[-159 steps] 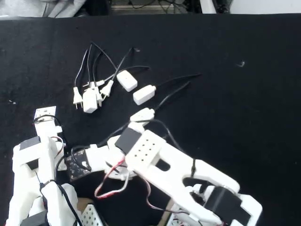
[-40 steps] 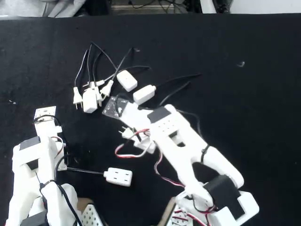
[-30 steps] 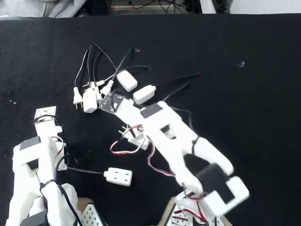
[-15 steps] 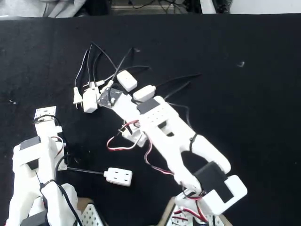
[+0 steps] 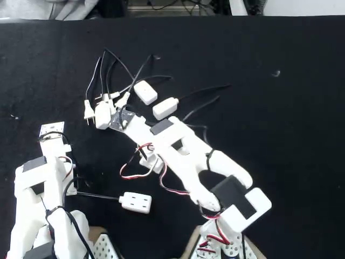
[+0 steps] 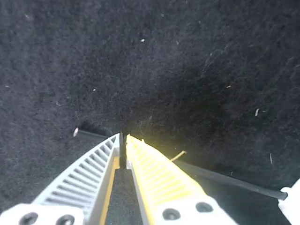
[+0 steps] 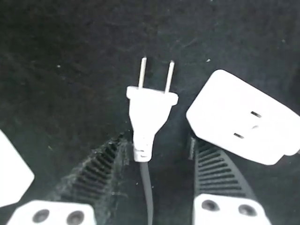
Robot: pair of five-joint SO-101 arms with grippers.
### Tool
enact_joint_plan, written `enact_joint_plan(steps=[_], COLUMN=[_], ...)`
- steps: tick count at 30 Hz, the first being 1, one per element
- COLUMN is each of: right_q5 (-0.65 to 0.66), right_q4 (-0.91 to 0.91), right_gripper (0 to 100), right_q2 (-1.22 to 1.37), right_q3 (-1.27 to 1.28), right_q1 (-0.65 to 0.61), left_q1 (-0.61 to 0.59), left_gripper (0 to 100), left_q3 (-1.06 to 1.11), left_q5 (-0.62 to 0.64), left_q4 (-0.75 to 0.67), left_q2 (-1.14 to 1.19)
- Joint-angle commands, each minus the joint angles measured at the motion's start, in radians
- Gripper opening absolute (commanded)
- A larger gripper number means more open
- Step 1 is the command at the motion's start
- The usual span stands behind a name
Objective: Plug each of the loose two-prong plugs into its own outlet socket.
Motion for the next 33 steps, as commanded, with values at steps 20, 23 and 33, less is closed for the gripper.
enact_joint_plan(steps=[20, 23, 33], right_q5=[-0.002, -0.008, -0.009], right_q4=[0.068, 0.068, 0.066], right_gripper=[11.8, 11.3, 14.1], right_q2=[-0.081, -0.094, -0.131], right_q3=[0.028, 0.010, 0.002], right_q1=[-0.009, -0.012, -0.028], left_q1=[0.016, 0.016, 0.016], left_gripper=[3, 3, 3], left_q3=[0.016, 0.016, 0.016], left_q5=[0.005, 0.005, 0.005], left_q4=[-0.021, -0.021, -0.021], left_q2=[0.003, 0.003, 0.003])
